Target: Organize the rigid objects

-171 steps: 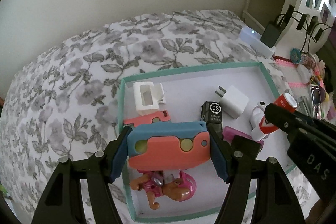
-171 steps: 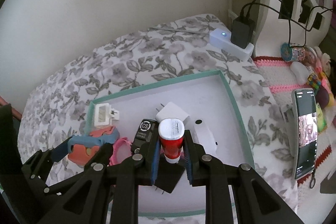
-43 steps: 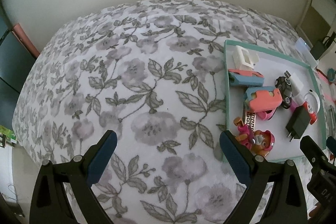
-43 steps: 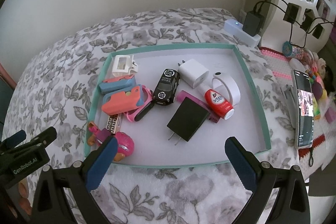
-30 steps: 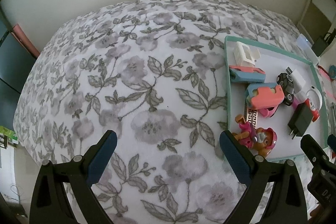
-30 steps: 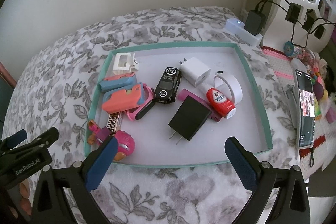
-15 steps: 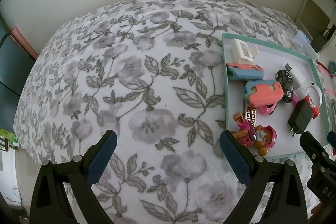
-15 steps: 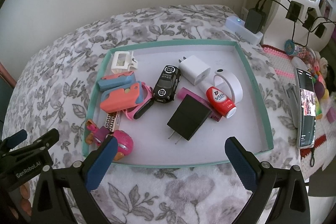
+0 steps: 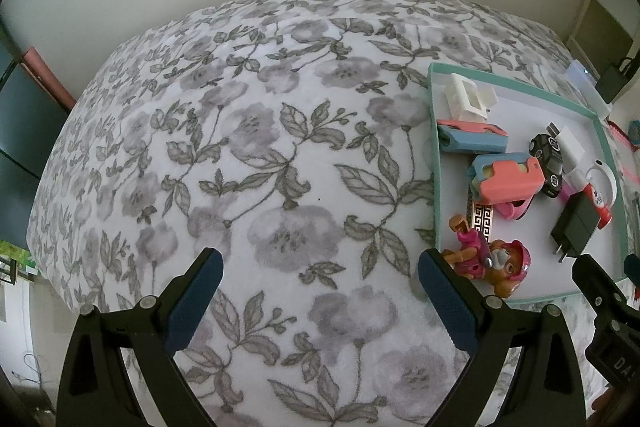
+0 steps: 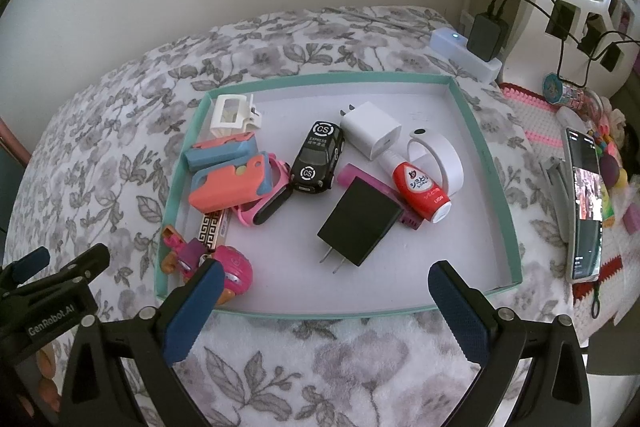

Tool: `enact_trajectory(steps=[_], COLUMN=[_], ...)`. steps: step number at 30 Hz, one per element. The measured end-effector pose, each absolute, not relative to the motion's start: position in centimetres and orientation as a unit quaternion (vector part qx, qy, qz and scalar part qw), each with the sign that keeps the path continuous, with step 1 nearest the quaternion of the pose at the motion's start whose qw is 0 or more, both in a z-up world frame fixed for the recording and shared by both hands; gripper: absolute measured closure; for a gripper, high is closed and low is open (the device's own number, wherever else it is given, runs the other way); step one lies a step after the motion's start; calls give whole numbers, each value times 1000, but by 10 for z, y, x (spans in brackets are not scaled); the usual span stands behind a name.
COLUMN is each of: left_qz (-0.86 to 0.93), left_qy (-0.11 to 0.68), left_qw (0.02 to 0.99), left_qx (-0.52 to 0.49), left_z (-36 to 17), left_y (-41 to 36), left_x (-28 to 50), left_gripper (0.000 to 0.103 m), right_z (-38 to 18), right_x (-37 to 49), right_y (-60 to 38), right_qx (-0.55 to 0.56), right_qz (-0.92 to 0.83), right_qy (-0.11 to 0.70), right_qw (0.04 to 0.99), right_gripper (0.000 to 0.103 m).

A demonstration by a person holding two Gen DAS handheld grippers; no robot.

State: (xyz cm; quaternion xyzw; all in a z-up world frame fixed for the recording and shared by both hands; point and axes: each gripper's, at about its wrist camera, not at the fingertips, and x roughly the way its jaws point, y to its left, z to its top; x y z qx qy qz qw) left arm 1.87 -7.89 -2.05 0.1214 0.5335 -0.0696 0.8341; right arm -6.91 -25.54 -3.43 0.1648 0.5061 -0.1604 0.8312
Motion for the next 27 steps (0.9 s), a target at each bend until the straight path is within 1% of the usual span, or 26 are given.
enact_trajectory(steps=[27], left_qz=[-55], left_qy=[530], left_qw=[840], left_qx=[102], left_z=[-16], left_y=[-76], left_x=[18], left_gripper=[5], right_z=[-37], right_x=[-69], right_y=[-255], right_qx=[163], right_qz=[-158], right_qy=[510], right_qw=[830], right_gripper=[0])
